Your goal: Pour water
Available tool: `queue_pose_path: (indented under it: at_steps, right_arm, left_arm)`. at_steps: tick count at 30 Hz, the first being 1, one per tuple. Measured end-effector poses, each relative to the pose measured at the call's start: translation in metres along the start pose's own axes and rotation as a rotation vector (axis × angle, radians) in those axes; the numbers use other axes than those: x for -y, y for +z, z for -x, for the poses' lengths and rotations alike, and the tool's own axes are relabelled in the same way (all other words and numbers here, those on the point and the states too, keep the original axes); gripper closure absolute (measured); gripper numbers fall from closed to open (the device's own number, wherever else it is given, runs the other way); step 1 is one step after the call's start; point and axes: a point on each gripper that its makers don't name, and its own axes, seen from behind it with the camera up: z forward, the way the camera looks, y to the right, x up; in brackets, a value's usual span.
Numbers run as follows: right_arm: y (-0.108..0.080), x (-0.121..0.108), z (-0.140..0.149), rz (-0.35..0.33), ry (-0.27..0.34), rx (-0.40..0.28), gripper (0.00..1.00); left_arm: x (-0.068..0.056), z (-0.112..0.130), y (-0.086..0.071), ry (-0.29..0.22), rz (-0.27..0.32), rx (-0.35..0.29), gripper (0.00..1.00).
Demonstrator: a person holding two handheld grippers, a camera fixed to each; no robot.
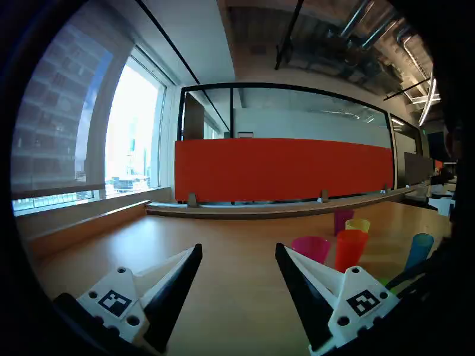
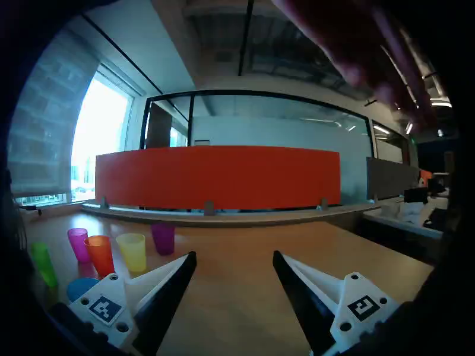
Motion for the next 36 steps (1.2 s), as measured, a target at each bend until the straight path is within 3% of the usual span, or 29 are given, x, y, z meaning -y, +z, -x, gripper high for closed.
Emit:
queue_pose_path:
  at_steps: [36]
  right_arm:
    - [-0.0085,0.0018,0.0053,-0.001,0.0,0.001,0.0]
  left_arm:
    - [-0.0019,-0.0003,0.0012,0.0,0.001,0.0,0.09]
